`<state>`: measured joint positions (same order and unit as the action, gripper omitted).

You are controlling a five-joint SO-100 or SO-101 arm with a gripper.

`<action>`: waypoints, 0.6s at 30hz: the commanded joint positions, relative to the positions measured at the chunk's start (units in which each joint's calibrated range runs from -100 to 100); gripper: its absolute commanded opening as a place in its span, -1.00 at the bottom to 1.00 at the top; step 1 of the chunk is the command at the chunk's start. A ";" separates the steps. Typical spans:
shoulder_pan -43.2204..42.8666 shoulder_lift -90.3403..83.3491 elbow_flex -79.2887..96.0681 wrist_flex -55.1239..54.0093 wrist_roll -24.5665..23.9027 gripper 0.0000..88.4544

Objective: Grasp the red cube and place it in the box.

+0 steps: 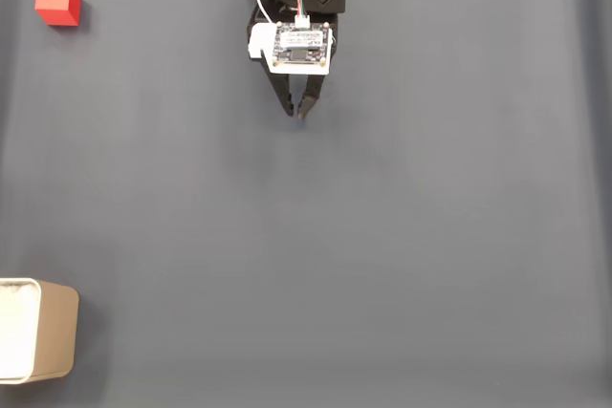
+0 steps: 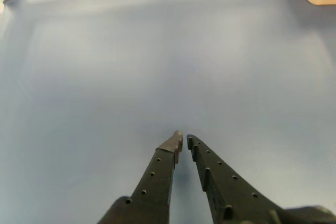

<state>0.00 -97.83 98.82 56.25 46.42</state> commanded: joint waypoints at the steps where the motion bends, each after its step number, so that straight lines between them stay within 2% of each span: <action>1: 0.14 2.59 -4.66 -4.11 -0.68 -1.00; 18: 3.98 16.72 -25.83 -7.31 -0.10 -1.00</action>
<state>2.15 -83.93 79.66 49.96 46.13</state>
